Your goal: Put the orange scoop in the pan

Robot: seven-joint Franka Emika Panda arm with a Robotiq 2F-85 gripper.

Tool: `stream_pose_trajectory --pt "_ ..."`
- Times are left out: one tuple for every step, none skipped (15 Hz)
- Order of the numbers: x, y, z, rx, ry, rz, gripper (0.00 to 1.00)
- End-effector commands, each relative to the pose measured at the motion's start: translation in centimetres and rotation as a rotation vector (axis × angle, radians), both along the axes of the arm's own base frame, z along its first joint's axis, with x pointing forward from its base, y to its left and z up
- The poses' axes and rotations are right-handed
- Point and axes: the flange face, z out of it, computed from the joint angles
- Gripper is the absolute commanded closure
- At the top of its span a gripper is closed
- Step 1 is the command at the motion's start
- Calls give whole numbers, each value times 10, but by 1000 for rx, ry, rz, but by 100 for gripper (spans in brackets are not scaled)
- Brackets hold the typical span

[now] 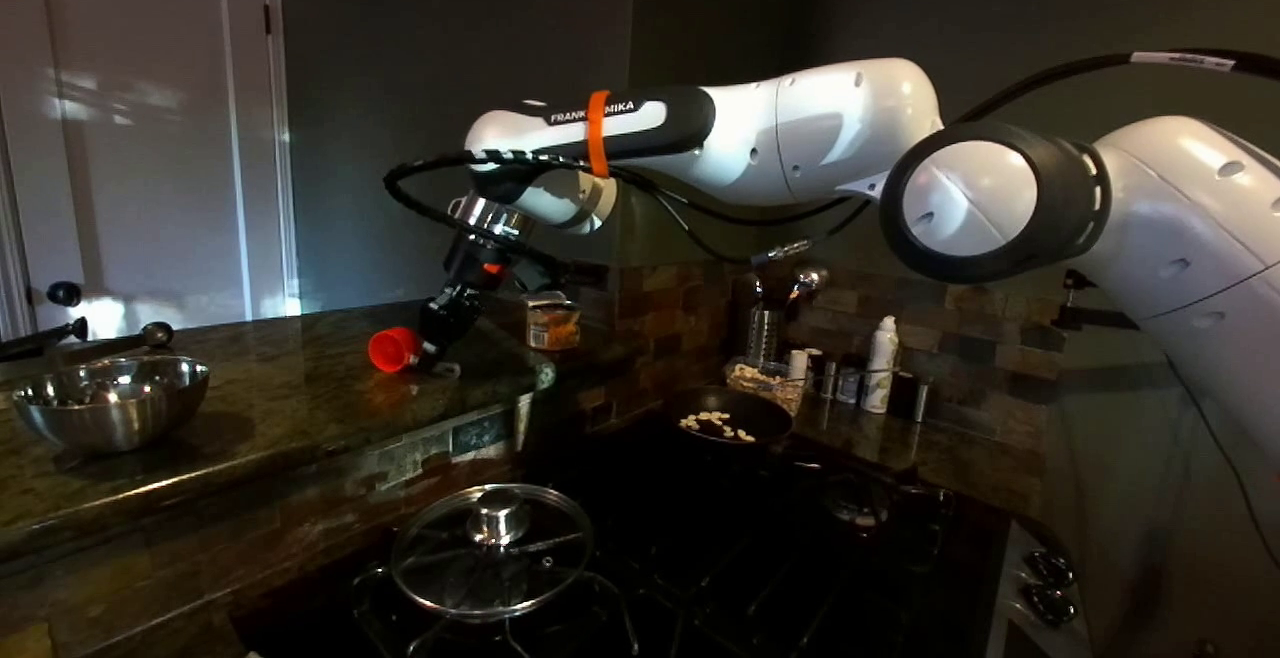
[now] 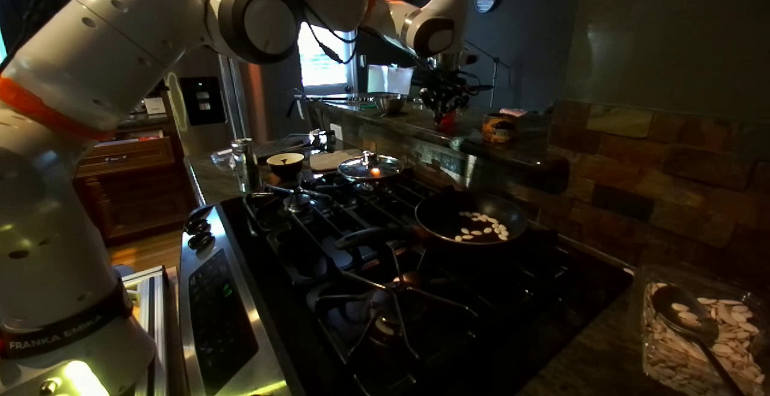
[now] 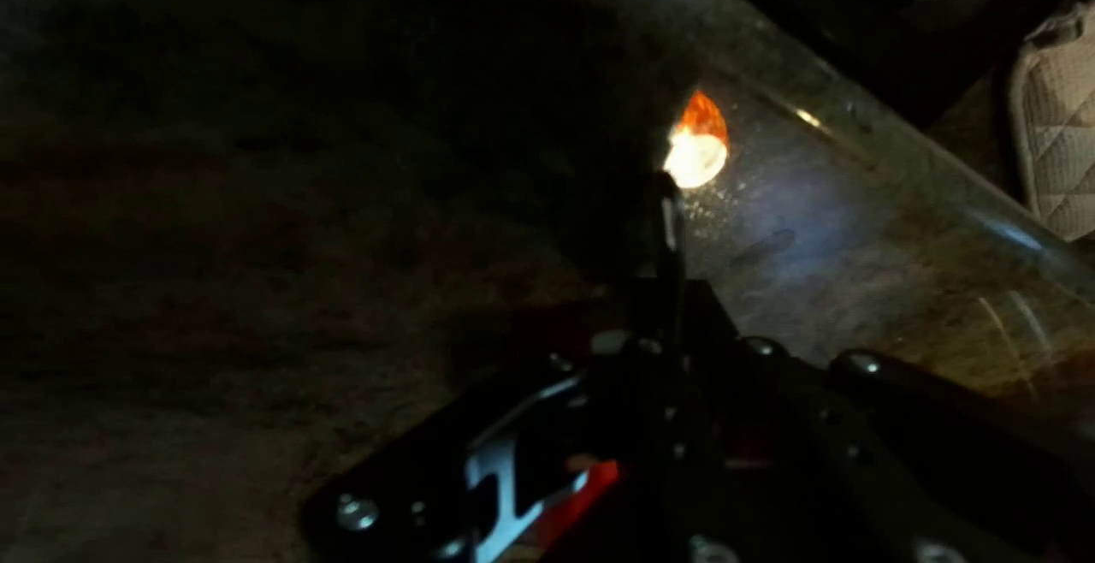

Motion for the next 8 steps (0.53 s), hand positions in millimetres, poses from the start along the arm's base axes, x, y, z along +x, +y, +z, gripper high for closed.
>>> stream_pose_trajectory --pt "-1 3 -9 -59 35 -1 94" --pt "-2 4 -7 -53 31 9 98" --pt "-2 4 -3 -39 25 19 100" --pt "-4 4 5 -24 12 31 100" --pt "-6 3 13 -11 0 43 99" --pt "-10 2 23 2 -14 55 99" --pt "-15 0 36 23 -24 74 99" --pt "-20 -4 47 38 -27 84 99"
